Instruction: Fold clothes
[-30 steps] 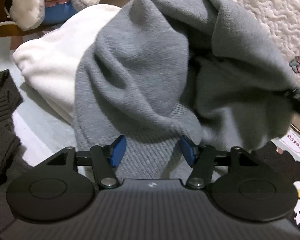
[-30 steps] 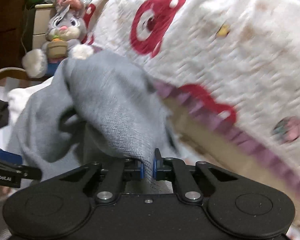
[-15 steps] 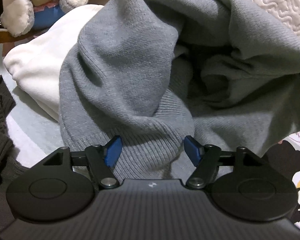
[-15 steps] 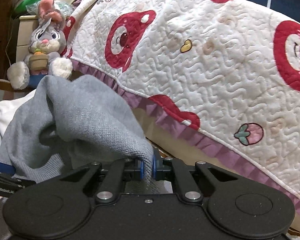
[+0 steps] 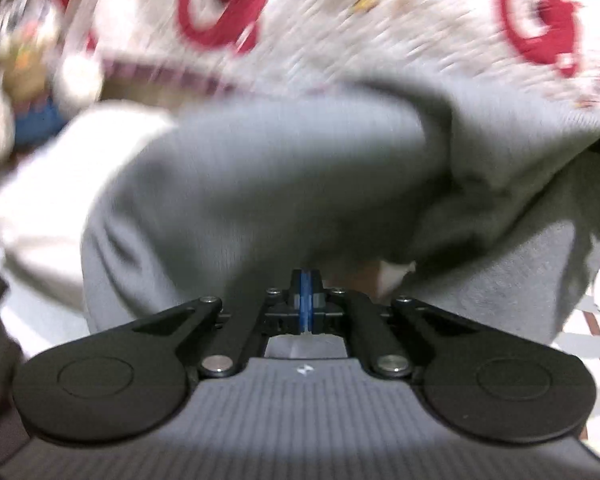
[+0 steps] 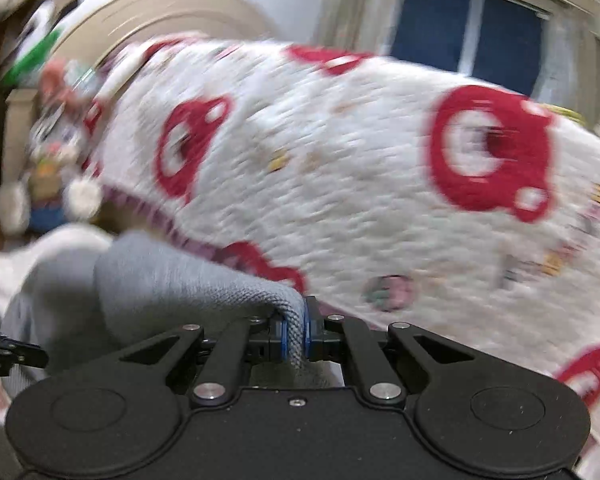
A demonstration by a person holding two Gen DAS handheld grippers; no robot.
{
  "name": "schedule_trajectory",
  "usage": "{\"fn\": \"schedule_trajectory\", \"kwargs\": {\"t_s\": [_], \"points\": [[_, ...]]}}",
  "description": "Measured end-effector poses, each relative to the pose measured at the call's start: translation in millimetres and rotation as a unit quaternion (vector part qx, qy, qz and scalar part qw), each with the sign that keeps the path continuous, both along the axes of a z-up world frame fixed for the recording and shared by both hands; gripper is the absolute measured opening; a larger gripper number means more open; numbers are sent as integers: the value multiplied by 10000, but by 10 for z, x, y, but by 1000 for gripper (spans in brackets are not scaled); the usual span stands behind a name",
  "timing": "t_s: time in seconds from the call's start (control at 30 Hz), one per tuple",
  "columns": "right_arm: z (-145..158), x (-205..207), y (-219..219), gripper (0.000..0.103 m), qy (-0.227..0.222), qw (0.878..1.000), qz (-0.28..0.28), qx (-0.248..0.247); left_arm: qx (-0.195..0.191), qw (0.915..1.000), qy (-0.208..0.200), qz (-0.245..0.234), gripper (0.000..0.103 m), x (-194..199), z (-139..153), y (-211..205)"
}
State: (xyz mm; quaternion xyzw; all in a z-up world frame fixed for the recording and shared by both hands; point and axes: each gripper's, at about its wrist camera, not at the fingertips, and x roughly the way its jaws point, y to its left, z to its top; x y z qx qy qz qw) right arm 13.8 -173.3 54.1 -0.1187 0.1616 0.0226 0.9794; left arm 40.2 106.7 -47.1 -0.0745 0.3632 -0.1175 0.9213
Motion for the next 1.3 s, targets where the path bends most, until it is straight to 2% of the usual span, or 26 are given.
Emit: {"fn": "schedule_trajectory", "kwargs": {"t_s": [0.03,0.2,0.27,0.33,0.4,0.43,0.47,0.53,0.57,0.63,0.7,0.77,0.93,1.1,1.13,1.17,1.23,1.3], "points": [[66,-119,-115,7,-5,9999,-115,111,38,9999,-58,-78,1,-43,32,-40],[9,-425,-877,8,382,9930,-999,505,229,9980,-348,-469,5,-259,191,-242],[-332,-304,-1290,8,1091,9802,-1404,877,316,9967,-415,-617,9,-329,227,-325],[-668,-197,-1685,9,1757,9605,-1777,1221,466,9966,-15,-677,17,-283,3,-418],[-923,-271,-1837,11,2004,9527,-1881,1297,546,9955,278,-716,22,-312,-161,-468],[-1051,-307,-1912,11,2127,9485,-1932,1334,582,9949,379,-727,29,-340,-224,-479],[-1178,-344,-1988,14,2250,9441,-1983,1372,662,9944,415,-712,37,-358,-280,-472],[-1434,-418,-2140,14,2494,9346,-2083,1445,893,9932,385,-636,47,-437,-371,-439],[-1543,-461,-2200,21,2582,9315,-2115,1445,1028,9923,381,-568,48,-448,-406,-425],[-1541,-612,-2190,27,2449,9415,-1970,1213,1145,9915,445,-426,50,-435,-487,-376],[-1529,-756,-2223,29,2376,9475,-1818,1130,1105,9921,546,-238,52,-407,-527,-304],[-1517,-888,-2260,40,2309,9524,-1671,1081,1022,9929,602,-34,55,-375,-541,-214],[-1453,-847,-2505,42,2316,9409,-1449,2001,829,9932,616,534,60,-297,-543,22],[-1388,-807,-2751,43,2303,9208,-1214,2904,494,9931,689,806,64,-223,-562,177],[-1375,-799,-2800,50,2298,9158,-1166,3082,244,9934,797,793,65,-209,-569,210],[-1363,-790,-2849,67,2292,9104,-1117,3258,1,9930,924,739,66,-195,-576,235],[-1397,-614,-2868,84,2451,9036,-943,3383,-383,9904,1304,269,66,-176,-589,203],[-1476,-319,-2828,84,2737,8993,-712,3335,-385,9911,1275,-59,66,-232,-554,95]]}}
